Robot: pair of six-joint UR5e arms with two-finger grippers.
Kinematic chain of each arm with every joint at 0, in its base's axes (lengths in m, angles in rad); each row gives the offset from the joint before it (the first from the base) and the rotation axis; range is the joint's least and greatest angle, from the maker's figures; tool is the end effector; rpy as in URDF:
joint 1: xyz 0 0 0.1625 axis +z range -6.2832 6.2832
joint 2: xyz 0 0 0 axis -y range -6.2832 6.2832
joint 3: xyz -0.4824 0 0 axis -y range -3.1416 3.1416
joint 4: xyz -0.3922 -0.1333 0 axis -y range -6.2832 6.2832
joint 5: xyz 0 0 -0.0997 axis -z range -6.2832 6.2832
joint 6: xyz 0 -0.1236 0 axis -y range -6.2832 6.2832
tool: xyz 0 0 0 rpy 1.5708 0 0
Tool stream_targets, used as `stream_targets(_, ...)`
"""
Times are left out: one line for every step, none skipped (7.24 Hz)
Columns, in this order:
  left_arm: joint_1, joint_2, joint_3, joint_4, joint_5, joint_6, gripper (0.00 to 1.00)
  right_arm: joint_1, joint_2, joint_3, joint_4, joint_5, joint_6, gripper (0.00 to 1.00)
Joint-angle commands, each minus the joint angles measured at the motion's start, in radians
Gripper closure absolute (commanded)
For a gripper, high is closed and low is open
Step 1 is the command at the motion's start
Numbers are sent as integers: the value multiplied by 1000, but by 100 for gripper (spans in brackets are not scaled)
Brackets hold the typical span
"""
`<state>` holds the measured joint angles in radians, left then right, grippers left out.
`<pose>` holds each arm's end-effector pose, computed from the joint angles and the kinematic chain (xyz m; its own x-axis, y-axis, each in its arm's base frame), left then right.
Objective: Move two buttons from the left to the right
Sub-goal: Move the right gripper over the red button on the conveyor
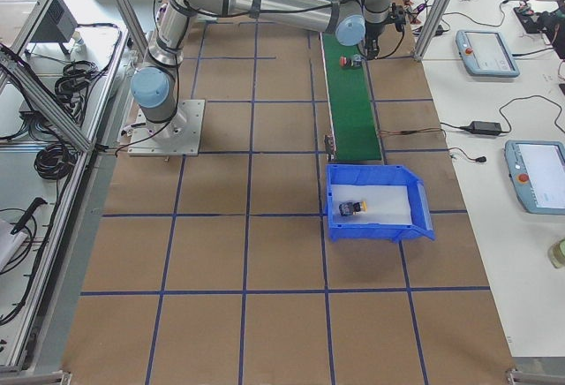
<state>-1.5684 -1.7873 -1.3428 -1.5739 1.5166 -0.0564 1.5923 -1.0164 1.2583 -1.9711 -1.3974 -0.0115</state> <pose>-0.1386 -0.5969 0.5156 -0.9968 -0.0583 0.0546 -0.0587 0.9983 -0.0053 0.1708 -0.7489 0.3742 -0.9839 -0.0597 -0.1685 -0.0325 0.9866 -0.1597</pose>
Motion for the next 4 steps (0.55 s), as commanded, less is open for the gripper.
stream_targets(5, 0, -2, 0, 2, 7, 0, 30, 22, -3, -11, -2, 34, 41)
stream_targets(11, -1, -2, 0, 2, 7, 0, 35, 41, -2, -29, -8, 45, 41)
stream_targets(16, -1, -2, 0, 2, 7, 0, 38, 48, -2, -37, -9, 45, 41)
stream_targets(16, -1, -4, 2, 4, 7, 0, 38, 64, -2, -45, -14, 45, 40)
